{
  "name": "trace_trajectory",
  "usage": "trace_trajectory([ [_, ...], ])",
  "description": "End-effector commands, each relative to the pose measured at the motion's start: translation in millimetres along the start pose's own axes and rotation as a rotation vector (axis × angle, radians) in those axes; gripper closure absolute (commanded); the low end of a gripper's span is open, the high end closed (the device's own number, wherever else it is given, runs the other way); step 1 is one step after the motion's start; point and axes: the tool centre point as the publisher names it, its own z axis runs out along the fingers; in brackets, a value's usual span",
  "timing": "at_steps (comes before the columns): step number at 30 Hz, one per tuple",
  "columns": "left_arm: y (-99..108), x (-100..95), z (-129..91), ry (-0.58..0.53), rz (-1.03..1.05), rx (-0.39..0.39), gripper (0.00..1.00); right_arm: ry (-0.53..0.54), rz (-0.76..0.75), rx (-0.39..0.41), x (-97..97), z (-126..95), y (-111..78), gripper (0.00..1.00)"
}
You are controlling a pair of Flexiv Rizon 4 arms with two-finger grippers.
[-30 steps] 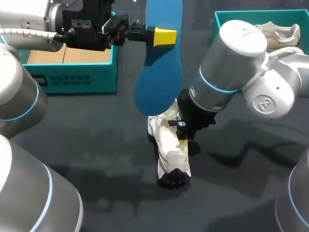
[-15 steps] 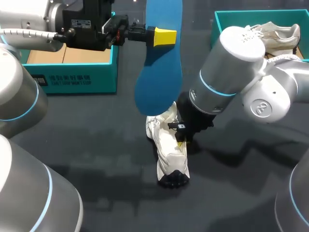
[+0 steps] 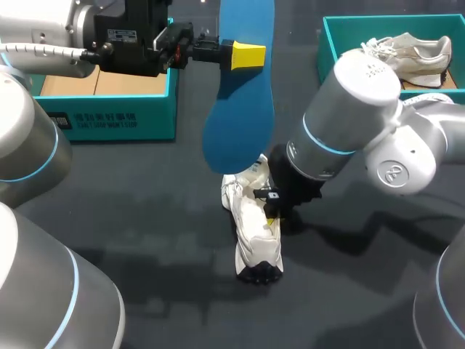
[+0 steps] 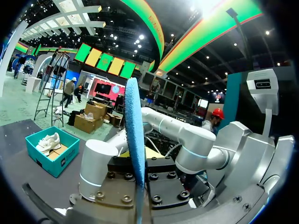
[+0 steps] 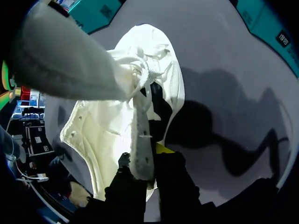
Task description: Take the shoe out of the shoebox, open the shoe tongue, remove and reinsert the insole, then place the shoe into the shoebox
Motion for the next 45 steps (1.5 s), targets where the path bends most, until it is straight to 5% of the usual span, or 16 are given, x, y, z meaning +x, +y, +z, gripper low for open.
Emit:
trace_trajectory([
  [1, 0.6, 0.1, 0.3, 0.000, 0.000, -0.001, 1.00, 0.005, 0.007, -0.009, -0.6, 6.2, -2.3, 1.00],
  [5, 0.6, 0.1, 0.3, 0.000, 0.000, -0.001, 1.00, 0.015, 0.016, -0.018, -0.3, 9.7, -5.4, 1.00],
  [8, 0.6, 0.1, 0.3, 0.000, 0.000, -0.001, 1.00, 0.029, 0.019, -0.021, 1.0, 10.1, -7.7, 0.51],
  [9, 0.6, 0.1, 0.3, 0.000, 0.000, -0.001, 1.00, 0.037, 0.018, -0.021, 1.6, 8.8, -8.4, 0.17],
  [10, 0.6, 0.1, 0.3, 0.000, 0.000, -0.001, 1.00, 0.043, 0.019, -0.023, 2.5, 6.1, -9.3, 0.00],
  [20, 0.6, 0.1, 0.3, 0.000, 0.000, -0.001, 1.00, 0.144, 0.088, -0.030, 2.2, -48.8, -13.1, 0.00],
  [26, 0.6, 0.1, 0.3, 0.000, 0.000, -0.001, 1.00, 0.293, 0.071, -0.016, -8.2, -91.1, -12.6, 0.00],
  [38, 0.6, 0.1, 0.3, 0.000, 0.000, -0.001, 1.00, 0.293, 0.071, -0.016, -8.2, -91.1, -12.6, 0.00],
  [40, 0.6, 0.1, 0.3, 0.000, 0.000, -0.001, 1.00, 0.377, 0.044, 0.015, -6.7, -90.4, -12.4, 0.00],
  [45, 0.6, 0.1, 0.3, 0.000, 0.000, -0.001, 1.00, 0.429, 0.036, 0.038, -4.3, -115.3, -7.8, 0.00],
])
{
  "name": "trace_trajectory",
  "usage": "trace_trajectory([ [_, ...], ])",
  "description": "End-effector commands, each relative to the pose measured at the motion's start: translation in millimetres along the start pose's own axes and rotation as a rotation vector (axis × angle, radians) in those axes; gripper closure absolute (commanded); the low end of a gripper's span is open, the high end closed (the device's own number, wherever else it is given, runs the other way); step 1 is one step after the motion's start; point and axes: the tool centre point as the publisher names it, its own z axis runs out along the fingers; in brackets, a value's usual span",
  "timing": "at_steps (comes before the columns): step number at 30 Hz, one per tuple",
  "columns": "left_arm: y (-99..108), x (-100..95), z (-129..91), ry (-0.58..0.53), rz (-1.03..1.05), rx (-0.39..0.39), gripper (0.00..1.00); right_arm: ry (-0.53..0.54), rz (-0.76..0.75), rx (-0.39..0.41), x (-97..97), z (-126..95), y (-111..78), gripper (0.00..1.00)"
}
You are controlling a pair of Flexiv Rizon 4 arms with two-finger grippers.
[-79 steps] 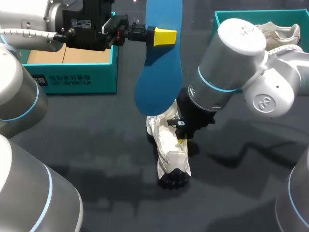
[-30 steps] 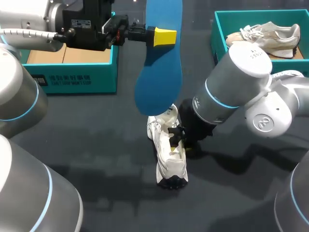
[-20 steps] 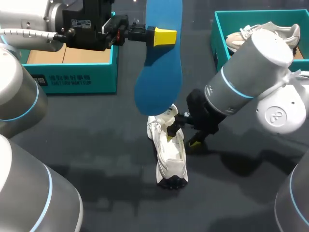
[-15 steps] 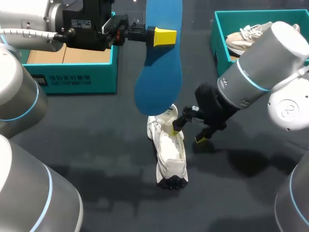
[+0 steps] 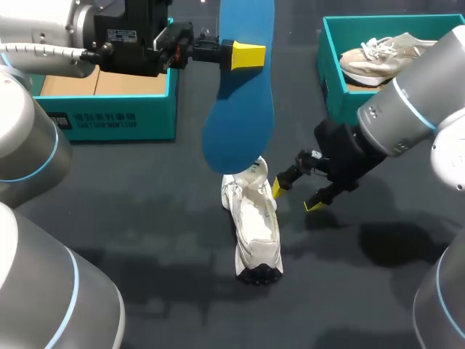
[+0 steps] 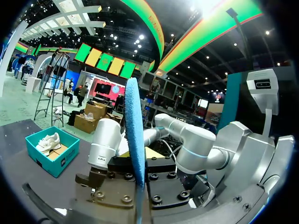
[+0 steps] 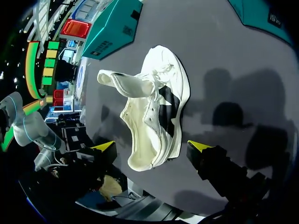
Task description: Take the shoe out of the shoebox, open the shoe tongue, remove and reinsert the insole, then place the shoe into the shoebox
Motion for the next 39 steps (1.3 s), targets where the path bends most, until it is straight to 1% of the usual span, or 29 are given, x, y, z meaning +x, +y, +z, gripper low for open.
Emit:
trace_trajectory([
  [1, 0.6, 0.2, 0.4, 0.000, 0.000, -0.001, 1.00, 0.065, -0.016, 0.032, 2.4, -23.0, 5.3, 0.00],
  [2, 0.6, 0.2, 0.4, 0.000, 0.000, -0.001, 1.00, 0.077, -0.019, 0.025, 5.2, -29.3, 5.5, 0.00],
  [5, 0.6, 0.2, 0.4, 0.000, 0.000, -0.001, 1.00, 0.242, -0.021, 0.007, 10.1, -48.1, 4.8, 0.00],
  [8, 0.6, 0.2, 0.4, 0.000, 0.000, -0.001, 1.00, 0.234, -0.013, 0.013, 19.8, -56.9, -0.6, 0.00],
  [20, 0.6, 0.2, 0.4, 0.000, 0.000, -0.001, 1.00, 0.234, -0.013, 0.013, 19.8, -56.9, -0.6, 0.00],
  [21, 0.6, 0.2, 0.4, 0.000, 0.000, -0.001, 1.00, 0.270, -0.036, 0.019, 24.5, -59.0, 3.6, 0.00],
  [23, 0.6, 0.2, 0.4, 0.000, 0.000, -0.001, 1.00, 0.280, -0.025, 0.013, 32.5, -65.0, 12.4, 0.00],
  [24, 0.6, 0.2, 0.4, 0.000, 0.000, -0.001, 1.00, 0.311, -0.045, 0.014, 36.3, -68.4, 15.7, 0.00],
  [26, 0.6, 0.2, 0.4, 0.000, 0.000, -0.001, 1.00, 0.338, -0.035, 0.000, 42.6, -74.7, 21.4, 0.00],
  [28, -2.6, 0.0, 0.2, -0.003, 0.043, -0.003, 1.00, 0.382, -0.047, -0.013, 47.8, -80.0, 25.9, 0.00],
  [32, -5.4, -2.6, -1.6, 0.003, 0.134, -0.004, 1.00, 0.433, -0.059, -0.022, 54.1, -86.1, 31.7, 0.00],
  [39, -6.1, -8.9, -4.3, -0.012, 0.413, -0.033, 1.00, 0.535, -0.063, -0.040, 58.8, -92.4, 36.9, 0.00],
])
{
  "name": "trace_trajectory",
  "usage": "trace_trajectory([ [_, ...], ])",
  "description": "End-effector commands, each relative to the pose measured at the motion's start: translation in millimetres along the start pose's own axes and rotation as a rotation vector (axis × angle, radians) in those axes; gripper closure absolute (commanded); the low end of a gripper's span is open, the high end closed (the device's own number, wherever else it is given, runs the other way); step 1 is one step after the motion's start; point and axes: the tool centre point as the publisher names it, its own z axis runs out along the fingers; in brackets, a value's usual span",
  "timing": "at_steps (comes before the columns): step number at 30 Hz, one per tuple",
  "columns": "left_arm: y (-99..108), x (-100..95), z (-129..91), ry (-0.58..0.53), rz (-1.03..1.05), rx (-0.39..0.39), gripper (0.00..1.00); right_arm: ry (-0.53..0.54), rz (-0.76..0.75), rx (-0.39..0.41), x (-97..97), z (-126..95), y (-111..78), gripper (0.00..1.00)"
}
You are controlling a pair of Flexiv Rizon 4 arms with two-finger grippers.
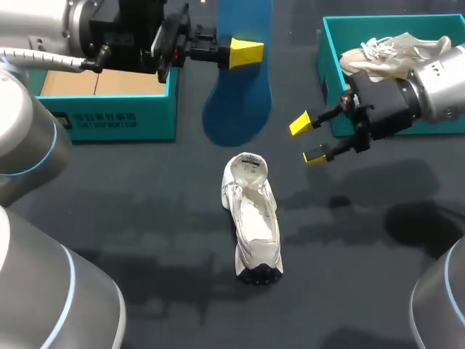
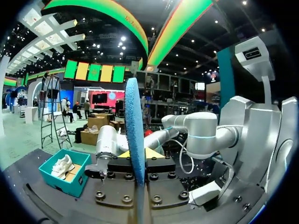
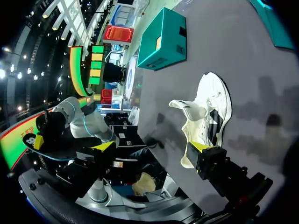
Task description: Take the shoe out of the shoebox, open the shoe tongue, remove and reinsert the insole, then place the shoe into the shoebox
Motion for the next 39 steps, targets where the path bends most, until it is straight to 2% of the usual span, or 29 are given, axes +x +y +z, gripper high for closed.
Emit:
trace_trajectory([
  [1, 0.8, -6.1, -1.3, 0.003, 0.155, -0.025, 1.00, 0.048, -0.009, -0.003, -3.4, 0.8, 0.3, 0.00],
  [5, -1.9, -7.4, -4.0, -0.011, 0.366, -0.085, 1.00, 0.050, -0.010, -0.003, -2.2, 0.4, 0.5, 0.00],
  [6, -6.8, -8.4, -6.7, -0.034, 0.329, -0.063, 1.00, 0.050, -0.010, -0.003, -2.2, 0.4, 0.5, 0.00],
  [14, -6.8, -8.4, -6.7, -0.034, 0.329, -0.063, 1.00, 0.050, -0.010, -0.003, -2.2, 0.4, 0.5, 0.00],
  [15, -7.2, -6.9, -5.9, -0.055, 0.386, -0.068, 1.00, 0.050, -0.010, -0.003, -2.2, 0.4, 0.5, 0.00],
  [16, -5.8, -7.1, -6.0, -0.055, 0.413, -0.039, 1.00, 0.050, -0.010, -0.003, -2.2, 0.4, 0.5, 0.00],
  [19, 4.2, -11.8, -7.2, -0.100, 0.495, -0.049, 1.00, 0.077, -0.013, -0.004, 2.4, -0.2, 5.7, 0.00],
  [22, 19.4, -15.1, -11.4, -0.169, 0.633, 0.001, 1.00, 0.113, -0.017, -0.015, 10.6, -3.1, 12.2, 0.00],
  [25, 32.6, -17.1, -9.5, -0.187, 0.758, -0.020, 1.00, 0.153, -0.022, -0.032, 18.3, -5.9, 16.1, 0.00],
  [27, 37.8, -19.2, -9.4, -0.195, 0.804, 0.009, 1.00, 0.174, -0.023, -0.038, 22.8, -6.3, 18.9, 0.00],
  [29, 43.5, -20.2, -8.8, -0.224, 0.889, -0.006, 1.00, 0.207, -0.018, -0.045, 25.9, -6.5, 21.6, 0.00],
  [32, 50.9, -25.3, -11.2, -0.215, 0.929, -0.018, 1.00, 0.219, -0.006, -0.056, 27.8, -2.8, 26.2, 0.00],
  [39, 50.9, -25.3, -11.2, -0.215, 0.929, -0.018, 1.00, 0.219, 0.002, -0.059, 27.9, -1.6, 27.4, 0.00],
])
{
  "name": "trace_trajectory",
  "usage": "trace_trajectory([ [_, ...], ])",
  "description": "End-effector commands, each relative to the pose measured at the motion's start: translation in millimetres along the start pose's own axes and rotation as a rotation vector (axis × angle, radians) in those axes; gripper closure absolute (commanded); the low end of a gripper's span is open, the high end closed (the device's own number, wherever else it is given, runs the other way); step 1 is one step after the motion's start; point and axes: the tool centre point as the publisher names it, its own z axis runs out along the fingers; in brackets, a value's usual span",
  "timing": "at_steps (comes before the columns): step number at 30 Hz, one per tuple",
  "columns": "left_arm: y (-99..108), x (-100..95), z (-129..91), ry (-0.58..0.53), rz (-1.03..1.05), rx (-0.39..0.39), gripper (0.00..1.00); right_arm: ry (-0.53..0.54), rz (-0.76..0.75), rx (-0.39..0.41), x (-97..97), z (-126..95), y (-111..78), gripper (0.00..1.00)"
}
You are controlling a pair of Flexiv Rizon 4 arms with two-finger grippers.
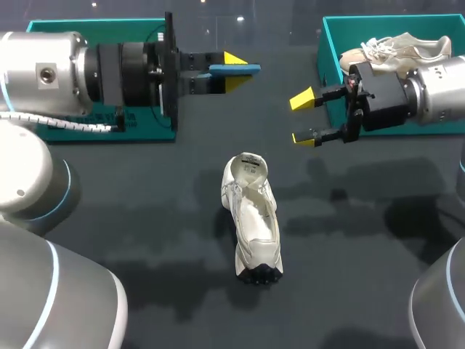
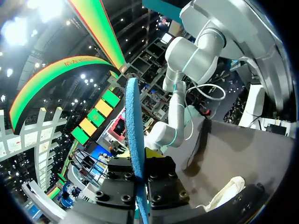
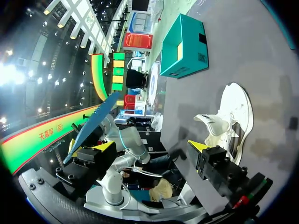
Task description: Take the shoe out of the shoebox, open the shoe tongue, remove and reinsert the insole, then place the shoe into the shoebox
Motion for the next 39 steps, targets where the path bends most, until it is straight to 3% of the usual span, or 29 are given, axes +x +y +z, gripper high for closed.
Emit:
trace_trajectory([
  [1, -1.4, 6.7, -2.1, -0.040, 0.002, -0.002, 1.00, -0.001, 0.000, 0.001, -0.5, 1.9, 1.0, 0.00],
  [11, -1.4, 6.7, -2.1, -0.040, 0.002, -0.002, 1.00, -0.001, 0.000, 0.001, -0.5, 1.9, 1.0, 0.00],
  [16, 1.4, 29.1, 1.6, -0.008, 0.284, 0.031, 1.00, 0.014, 0.007, -0.034, 1.5, 3.3, 6.7, 0.00],
  [17, 4.0, 33.8, 1.2, -0.006, 0.319, 0.042, 1.00, 0.016, 0.009, -0.040, 2.0, 3.5, 8.3, 0.00],
  [21, 24.2, 49.4, -2.9, -0.002, 0.465, -0.055, 1.00, 0.019, 0.015, -0.058, 5.0, 1.4, 13.3, 0.00],
  [25, 46.6, 58.8, -10.6, -0.031, 0.508, -0.076, 1.00, 0.025, 0.022, -0.071, 6.4, -0.1, 16.1, 0.00],
  [31, 77.0, 65.5, -13.1, -0.051, 0.563, -0.104, 1.00, 0.049, 0.028, -0.070, 2.5, 3.8, 25.6, 0.00],
  [34, 89.7, 68.4, -15.1, -0.107, 0.637, -0.156, 1.00, 0.057, 0.035, -0.074, 0.3, 7.1, 32.2, 0.00],
  [39, 89.7, 68.4, -15.1, -0.107, 0.637, -0.156, 1.00, 0.049, 0.051, -0.094, 0.2, 7.8, 33.8, 0.00],
])
